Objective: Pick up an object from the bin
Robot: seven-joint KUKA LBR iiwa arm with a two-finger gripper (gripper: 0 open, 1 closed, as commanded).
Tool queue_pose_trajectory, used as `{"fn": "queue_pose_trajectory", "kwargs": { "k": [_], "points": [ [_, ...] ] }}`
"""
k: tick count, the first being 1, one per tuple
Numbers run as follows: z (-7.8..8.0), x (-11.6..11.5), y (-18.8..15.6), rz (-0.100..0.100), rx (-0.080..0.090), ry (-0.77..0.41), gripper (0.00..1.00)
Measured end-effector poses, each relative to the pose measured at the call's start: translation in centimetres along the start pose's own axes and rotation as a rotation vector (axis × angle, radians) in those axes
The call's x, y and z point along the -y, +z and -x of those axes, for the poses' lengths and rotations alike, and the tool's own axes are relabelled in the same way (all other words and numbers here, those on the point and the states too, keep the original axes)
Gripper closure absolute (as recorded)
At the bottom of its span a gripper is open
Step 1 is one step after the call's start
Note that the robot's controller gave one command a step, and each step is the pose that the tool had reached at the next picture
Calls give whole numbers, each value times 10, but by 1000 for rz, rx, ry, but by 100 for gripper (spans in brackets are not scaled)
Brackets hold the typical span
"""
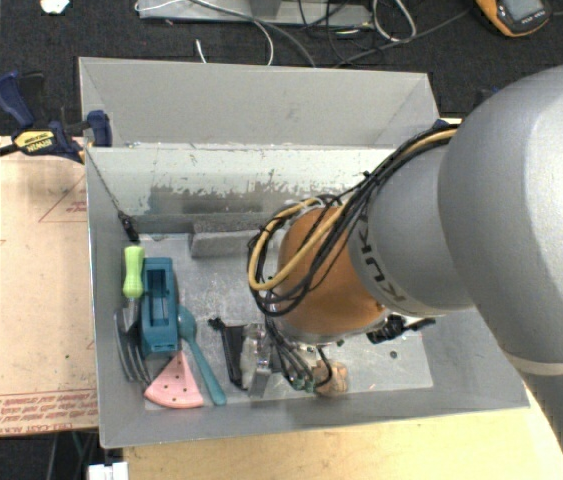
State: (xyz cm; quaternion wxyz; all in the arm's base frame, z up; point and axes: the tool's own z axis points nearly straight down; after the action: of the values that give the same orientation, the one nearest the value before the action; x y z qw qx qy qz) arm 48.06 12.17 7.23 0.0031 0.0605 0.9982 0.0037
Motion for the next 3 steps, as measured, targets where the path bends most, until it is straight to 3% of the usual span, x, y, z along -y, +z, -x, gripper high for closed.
{"fn": "queue_pose_trajectory", "kwargs": {
  "k": [1,2,3],
  "points": [
    [3,-56,-6,1,0,128,0],
    [3,-56,-6,1,0,128,0],
    [11,-9,-43,0,-2,20,0]
  ]
}}
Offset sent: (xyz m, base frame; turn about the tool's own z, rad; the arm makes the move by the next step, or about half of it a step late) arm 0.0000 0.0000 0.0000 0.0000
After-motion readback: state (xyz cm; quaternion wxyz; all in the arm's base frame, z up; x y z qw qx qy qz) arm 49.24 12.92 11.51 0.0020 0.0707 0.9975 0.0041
